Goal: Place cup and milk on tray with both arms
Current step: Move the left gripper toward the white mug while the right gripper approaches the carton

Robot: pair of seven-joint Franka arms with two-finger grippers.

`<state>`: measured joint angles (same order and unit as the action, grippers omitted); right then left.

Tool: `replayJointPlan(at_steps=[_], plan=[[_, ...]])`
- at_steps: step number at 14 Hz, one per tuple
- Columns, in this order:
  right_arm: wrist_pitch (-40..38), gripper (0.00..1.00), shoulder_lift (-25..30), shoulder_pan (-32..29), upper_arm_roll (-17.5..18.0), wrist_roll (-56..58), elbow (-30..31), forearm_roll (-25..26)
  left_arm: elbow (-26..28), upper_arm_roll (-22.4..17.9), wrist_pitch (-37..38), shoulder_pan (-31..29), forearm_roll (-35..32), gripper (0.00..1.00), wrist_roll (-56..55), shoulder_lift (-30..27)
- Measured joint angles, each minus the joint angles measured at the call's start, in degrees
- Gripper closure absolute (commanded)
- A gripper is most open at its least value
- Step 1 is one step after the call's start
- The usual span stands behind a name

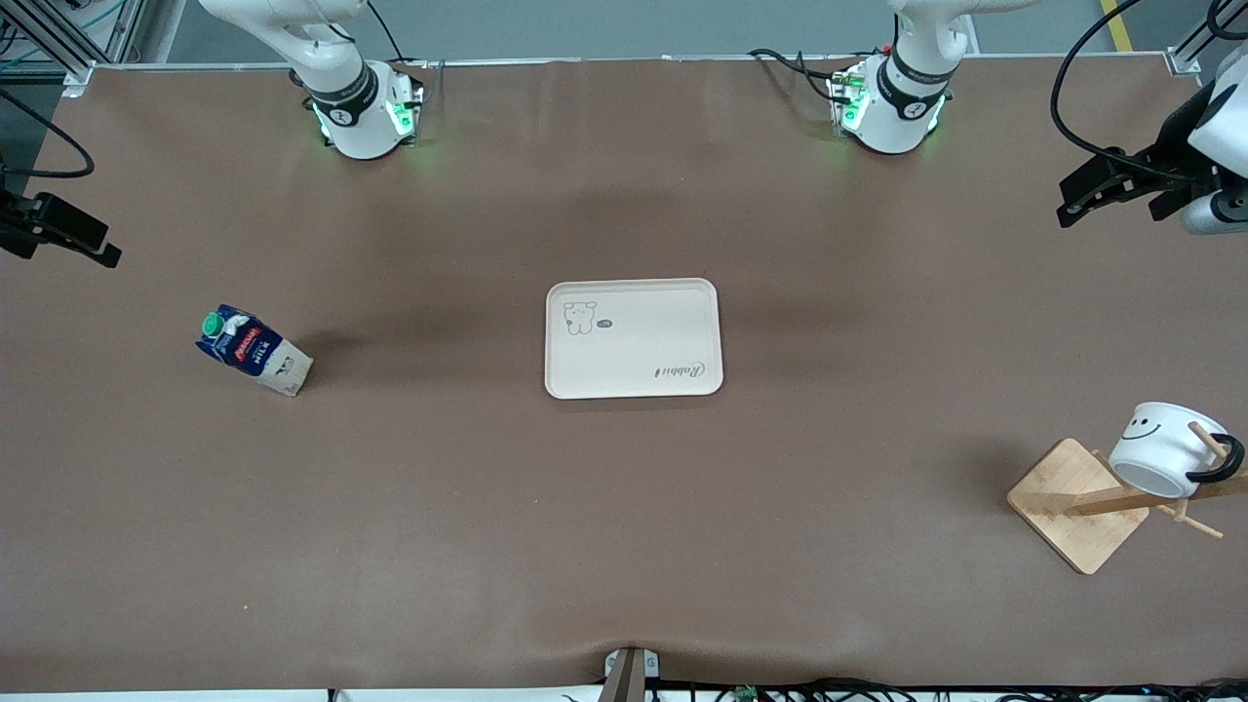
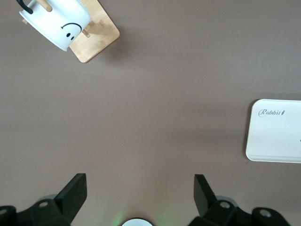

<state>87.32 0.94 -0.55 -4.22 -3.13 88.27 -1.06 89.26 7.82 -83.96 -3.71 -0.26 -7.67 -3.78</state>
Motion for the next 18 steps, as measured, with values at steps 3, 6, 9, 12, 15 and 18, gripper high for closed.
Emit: replayJointPlan(at_steps=[3, 6, 9, 12, 15, 18], plan=[[0.0, 0.00, 0.0, 0.0, 0.0, 0.0, 0.0, 0.0, 0.0, 0.0, 0.0, -0.8, 0.0, 0.00, 0.0, 0.0], [0.0, 0.00, 0.0, 0.0, 0.0, 0.0, 0.0, 0.0, -0.2, 0.0, 0.0, -0.9, 0.0, 0.00, 0.0, 0.2], [0.0, 0.00, 0.0, 0.0, 0.0, 0.0, 0.0, 0.0, -1.6, 0.0, 0.0, -1.0, -0.2, 0.00, 0.0, 1.7], [0.0, 0.00, 0.0, 0.0, 0.0, 0.0, 0.0, 0.0, -2.2, -0.1, 0.0, -1.7, -0.3, 0.00, -0.2, 2.6], [0.0, 0.00, 0.0, 0.0, -0.1, 0.0, 0.0, 0.0, -2.2, -0.2, 0.1, -4.0, -0.7, 0.00, -0.3, 2.8], [0.0, 0.00, 0.0, 0.0, -0.1, 0.0, 0.0, 0.0, -2.2, -0.2, 0.1, -8.3, -0.7, 0.00, -0.3, 2.6]])
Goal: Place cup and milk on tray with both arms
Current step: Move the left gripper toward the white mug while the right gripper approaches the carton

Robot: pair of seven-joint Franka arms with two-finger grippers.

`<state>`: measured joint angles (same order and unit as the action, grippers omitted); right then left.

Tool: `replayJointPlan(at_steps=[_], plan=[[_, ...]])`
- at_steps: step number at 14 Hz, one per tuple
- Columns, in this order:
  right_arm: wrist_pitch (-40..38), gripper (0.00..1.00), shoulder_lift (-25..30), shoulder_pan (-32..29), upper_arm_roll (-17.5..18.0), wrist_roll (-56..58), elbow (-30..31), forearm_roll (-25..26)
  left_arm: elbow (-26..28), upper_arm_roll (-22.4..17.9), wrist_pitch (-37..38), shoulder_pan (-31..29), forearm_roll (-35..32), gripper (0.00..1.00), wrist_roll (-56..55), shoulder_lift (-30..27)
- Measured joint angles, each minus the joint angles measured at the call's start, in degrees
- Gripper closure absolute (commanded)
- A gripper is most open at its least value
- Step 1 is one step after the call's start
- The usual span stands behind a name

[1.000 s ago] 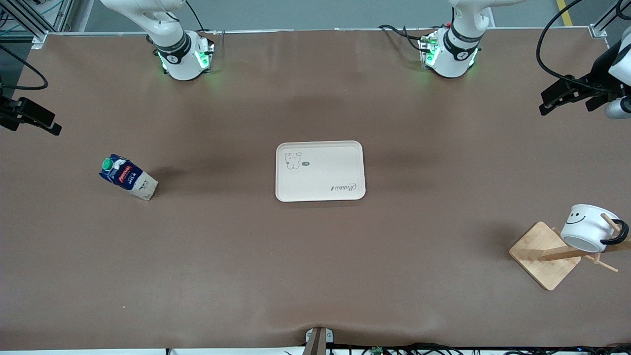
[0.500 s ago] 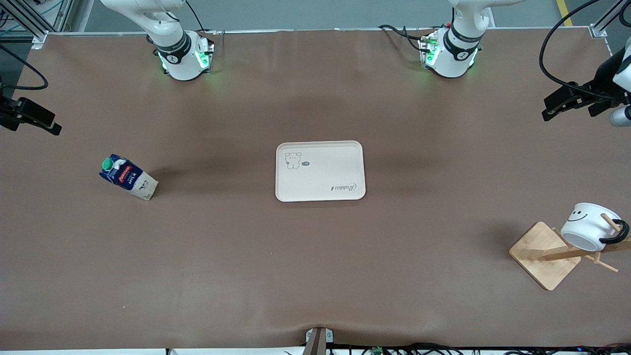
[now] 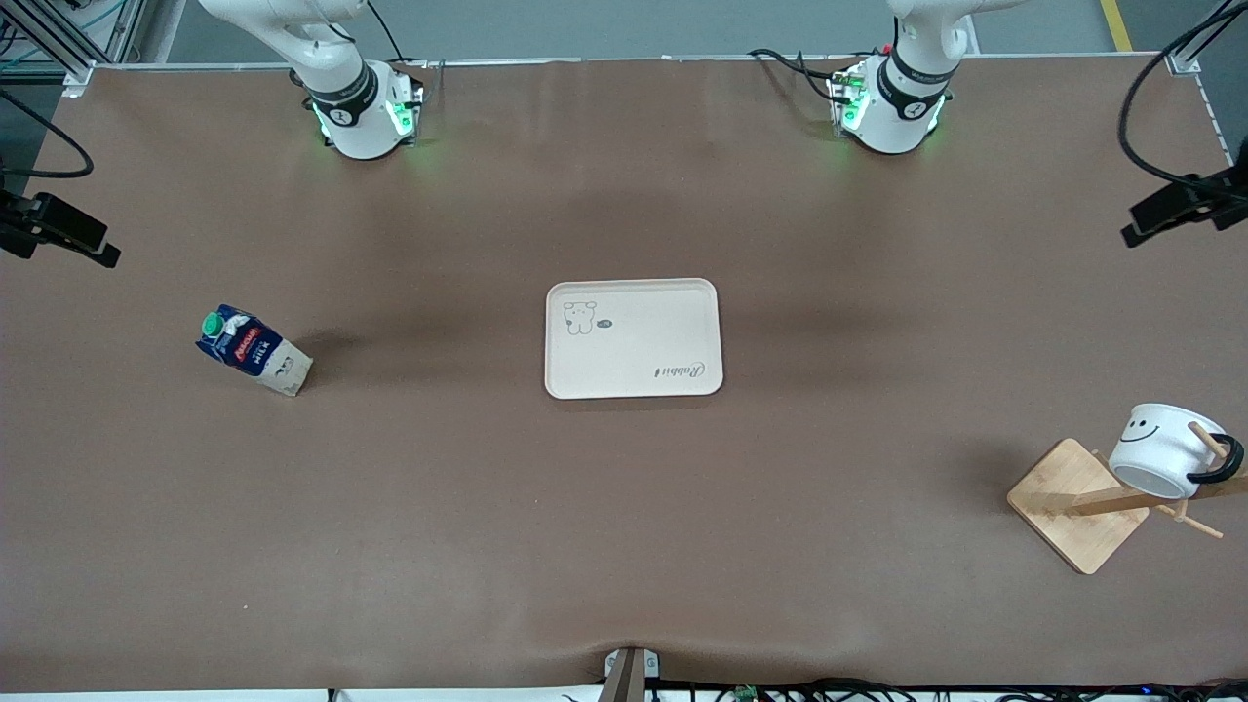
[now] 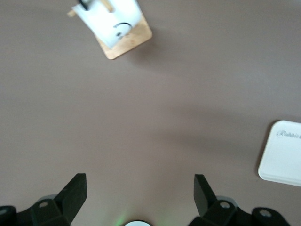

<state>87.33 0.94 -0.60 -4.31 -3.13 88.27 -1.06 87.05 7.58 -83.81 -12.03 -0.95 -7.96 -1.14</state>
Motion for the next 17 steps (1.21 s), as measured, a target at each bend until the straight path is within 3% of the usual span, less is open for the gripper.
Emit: replayJointPlan(at_steps=[2, 5, 8, 12, 17], plan=[[0.0, 0.00, 0.0, 0.0, 0.0, 0.0, 0.0, 0.0, 0.2, 0.0, -0.4, -0.8, 0.0, 0.00, -1.9, -0.6], [-0.1, 0.00, 0.0, -0.6, -0.1, -0.1, 0.0, 0.1, 3.8, 0.0, -7.0, -3.3, 0.0, 0.00, -6.6, -3.5], [-0.1, 0.00, 0.0, -1.2, -0.2, -0.1, 0.0, 0.1, 10.2, -0.1, -16.6, -7.1, 1.0, 0.00, -6.7, -4.7], [-0.1, 0.00, -0.1, -1.3, -0.2, -0.1, 0.0, 0.1, 18.9, 0.0, -30.0, -7.9, 4.5, 0.00, -6.4, -4.5], [0.0, 0.00, -1.4, -1.7, -0.2, -0.1, 0.0, 0.1, 25.9, 0.0, -46.4, -8.9, 7.9, 0.00, -2.0, -3.0]])
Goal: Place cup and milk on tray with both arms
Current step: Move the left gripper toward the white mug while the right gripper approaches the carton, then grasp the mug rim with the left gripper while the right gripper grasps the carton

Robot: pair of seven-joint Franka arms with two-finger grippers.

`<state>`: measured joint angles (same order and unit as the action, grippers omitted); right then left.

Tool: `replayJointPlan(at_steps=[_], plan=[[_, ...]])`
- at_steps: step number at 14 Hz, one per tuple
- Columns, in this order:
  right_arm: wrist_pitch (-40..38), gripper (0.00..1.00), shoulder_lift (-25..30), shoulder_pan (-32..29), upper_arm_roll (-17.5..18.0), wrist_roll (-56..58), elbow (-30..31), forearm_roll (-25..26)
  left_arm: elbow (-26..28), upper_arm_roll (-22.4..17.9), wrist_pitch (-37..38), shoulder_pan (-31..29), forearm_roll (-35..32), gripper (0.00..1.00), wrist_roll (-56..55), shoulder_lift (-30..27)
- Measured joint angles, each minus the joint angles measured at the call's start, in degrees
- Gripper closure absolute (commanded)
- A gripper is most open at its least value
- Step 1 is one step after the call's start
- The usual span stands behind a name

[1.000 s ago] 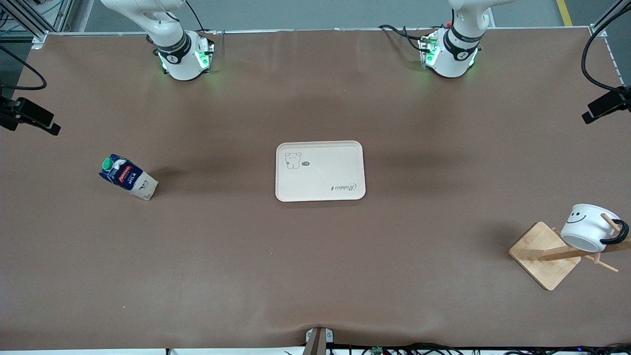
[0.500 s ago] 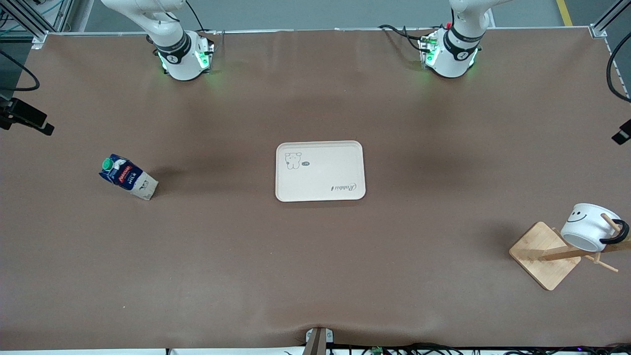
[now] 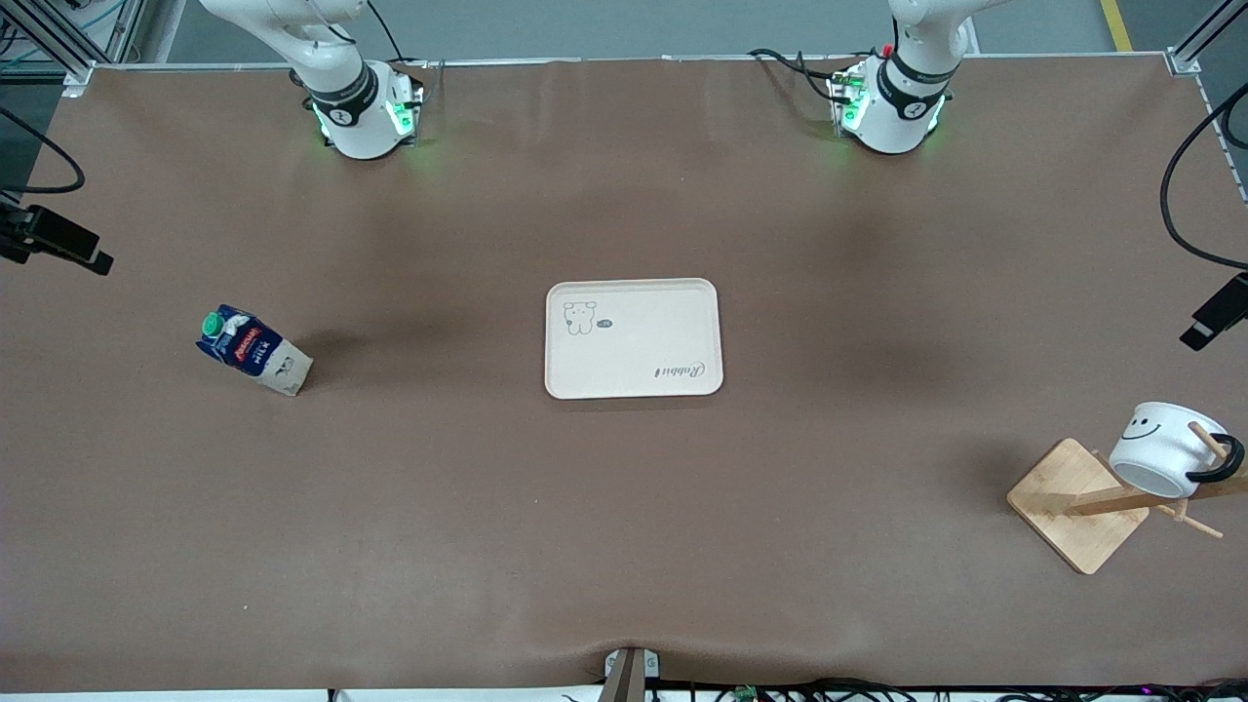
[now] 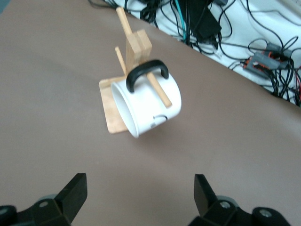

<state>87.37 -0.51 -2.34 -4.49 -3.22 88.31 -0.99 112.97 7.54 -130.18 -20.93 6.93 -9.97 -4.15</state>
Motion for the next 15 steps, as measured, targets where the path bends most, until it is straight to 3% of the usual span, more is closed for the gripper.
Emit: replayJointPlan(at_steps=[4, 10, 15], plan=[[0.1, 0.00, -0.4, -0.2, 0.0, 0.0, 0.0, 0.0, 1.8, 0.1, -8.9, 0.0, 2.5, 0.00, 4.8, 4.1], [0.7, 0.00, -4.0, 0.0, 0.4, 0.1, -1.0, 1.8, 2.6, 0.1, -16.0, -0.8, 16.1, 0.00, 21.3, 8.0], [-0.1, 0.00, -6.6, 0.8, 0.7, 0.0, -1.1, 2.5, 2.8, 0.1, -19.3, -0.8, 19.2, 0.00, 27.5, 10.5]])
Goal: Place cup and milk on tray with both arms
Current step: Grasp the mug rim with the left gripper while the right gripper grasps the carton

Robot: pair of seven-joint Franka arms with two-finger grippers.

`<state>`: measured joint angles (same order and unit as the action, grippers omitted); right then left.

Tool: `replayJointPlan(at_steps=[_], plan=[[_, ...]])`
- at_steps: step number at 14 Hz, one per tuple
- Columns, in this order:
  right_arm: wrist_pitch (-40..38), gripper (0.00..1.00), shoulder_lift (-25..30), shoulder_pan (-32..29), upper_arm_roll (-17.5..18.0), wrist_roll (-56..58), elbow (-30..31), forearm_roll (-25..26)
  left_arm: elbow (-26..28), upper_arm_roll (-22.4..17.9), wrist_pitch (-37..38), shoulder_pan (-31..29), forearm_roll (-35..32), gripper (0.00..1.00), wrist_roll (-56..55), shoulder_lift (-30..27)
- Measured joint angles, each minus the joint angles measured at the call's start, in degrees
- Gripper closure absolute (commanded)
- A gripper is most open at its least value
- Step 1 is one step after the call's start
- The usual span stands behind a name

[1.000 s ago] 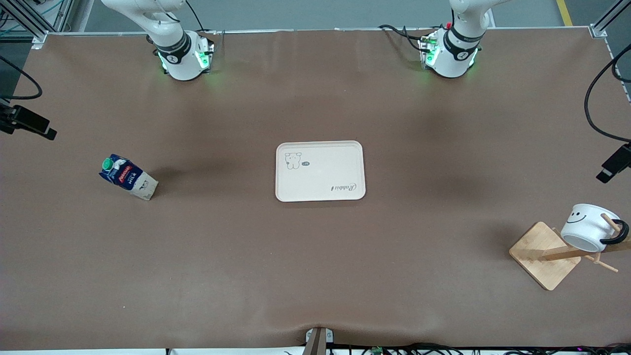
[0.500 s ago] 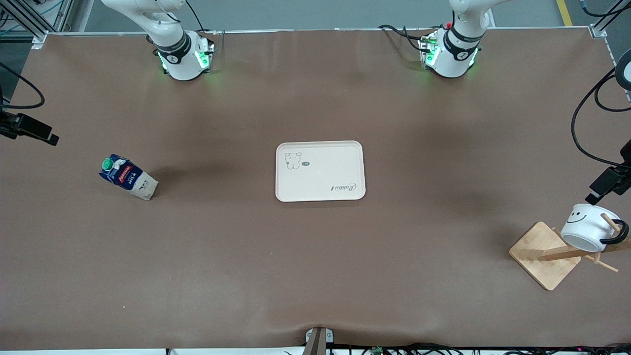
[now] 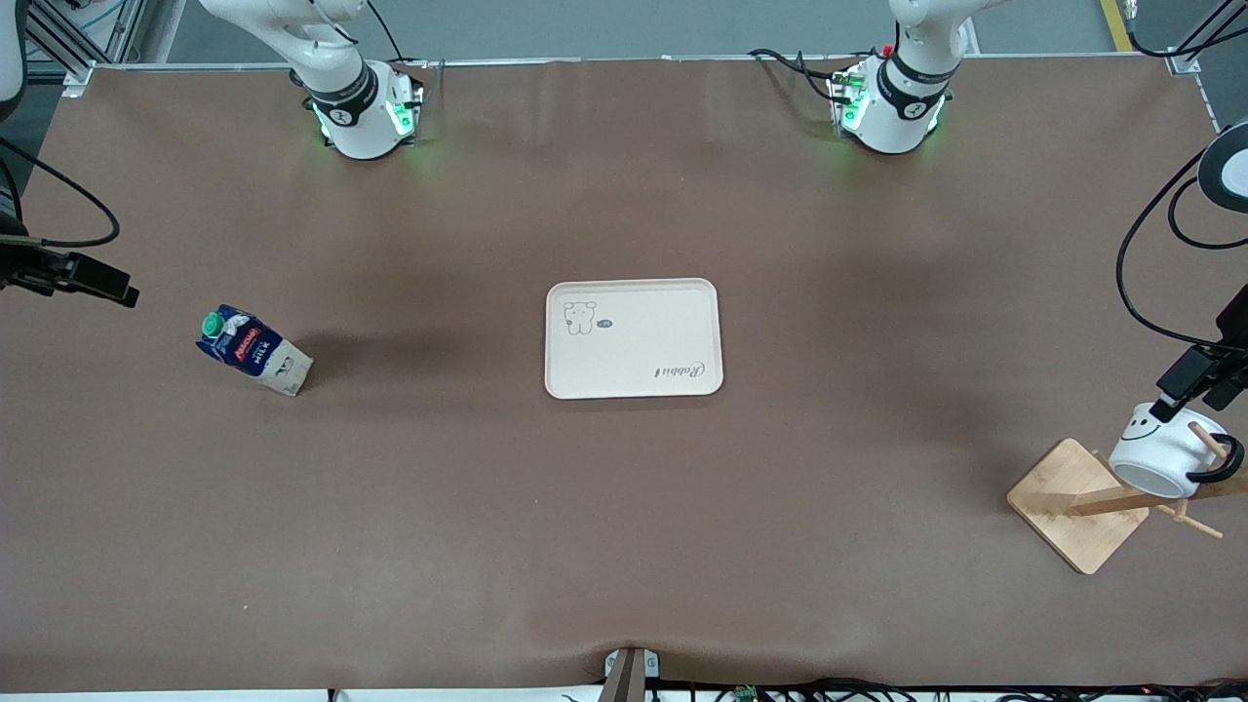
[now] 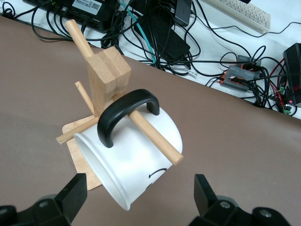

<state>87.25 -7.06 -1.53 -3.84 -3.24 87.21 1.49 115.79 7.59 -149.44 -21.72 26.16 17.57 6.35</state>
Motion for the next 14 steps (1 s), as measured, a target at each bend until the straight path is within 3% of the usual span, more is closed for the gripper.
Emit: replayJointPlan(at_steps=[5, 8, 14], plan=[[-0.8, 0.00, -4.9, -1.1, -0.6, -0.2, 1.1, 0.0, 0.0, 0.1, -2.4, 0.0, 9.0, 0.00, 7.3, 1.4], [-2.2, 0.00, -5.7, -2.5, -0.7, -0.2, 1.5, 0.4, 0.0, 0.3, -3.5, 0.0, 13.1, 0.25, 11.3, 3.1], [-2.2, 0.00, -6.4, -2.8, -0.7, -4.6, 1.6, 0.5, -0.4, 0.6, -3.6, 0.2, 13.3, 0.74, 11.6, 3.6]])
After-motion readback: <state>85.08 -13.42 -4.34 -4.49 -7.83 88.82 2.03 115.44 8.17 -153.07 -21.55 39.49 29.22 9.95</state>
